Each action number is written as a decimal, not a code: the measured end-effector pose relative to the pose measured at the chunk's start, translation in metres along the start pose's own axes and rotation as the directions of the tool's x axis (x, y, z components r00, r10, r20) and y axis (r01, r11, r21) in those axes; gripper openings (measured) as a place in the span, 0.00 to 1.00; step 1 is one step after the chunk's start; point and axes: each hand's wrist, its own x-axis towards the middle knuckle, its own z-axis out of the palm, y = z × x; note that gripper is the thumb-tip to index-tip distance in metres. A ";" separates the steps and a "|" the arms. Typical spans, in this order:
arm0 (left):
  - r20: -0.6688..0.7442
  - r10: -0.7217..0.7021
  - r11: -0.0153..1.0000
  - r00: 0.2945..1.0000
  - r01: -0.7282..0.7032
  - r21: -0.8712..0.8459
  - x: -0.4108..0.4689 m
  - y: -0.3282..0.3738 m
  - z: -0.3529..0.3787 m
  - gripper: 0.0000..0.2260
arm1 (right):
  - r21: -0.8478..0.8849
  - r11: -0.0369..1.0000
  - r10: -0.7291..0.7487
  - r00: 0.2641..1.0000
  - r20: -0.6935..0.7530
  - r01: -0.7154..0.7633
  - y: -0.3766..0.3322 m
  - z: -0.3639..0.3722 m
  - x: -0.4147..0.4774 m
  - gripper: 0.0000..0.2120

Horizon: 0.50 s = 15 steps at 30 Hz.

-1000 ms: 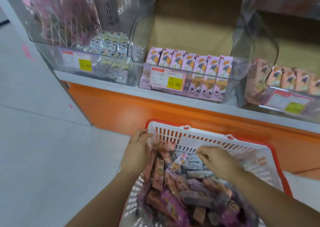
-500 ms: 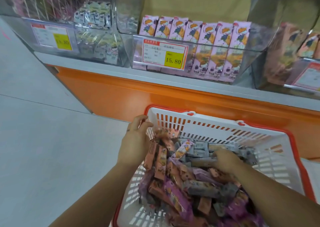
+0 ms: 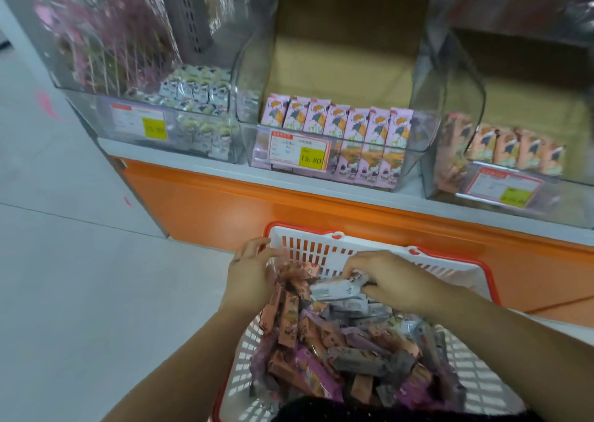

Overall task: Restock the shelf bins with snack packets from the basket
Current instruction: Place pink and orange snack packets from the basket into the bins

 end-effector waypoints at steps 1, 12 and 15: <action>-0.017 -0.021 0.998 1.000 0.020 -0.065 0.000 0.006 -0.008 0.14 | -0.022 0.999 -0.048 0.999 -0.023 0.047 -0.009 -0.011 -0.006 0.18; 0.213 -0.327 0.303 0.921 0.316 -0.899 -0.038 0.062 -0.145 0.07 | -0.412 0.791 -0.609 0.640 -0.469 0.452 -0.086 -0.063 -0.015 0.22; 0.167 -0.386 0.096 0.907 0.219 -0.971 -0.052 0.062 -0.166 0.12 | -0.394 0.786 -0.617 0.562 -0.551 0.476 -0.108 -0.060 -0.004 0.19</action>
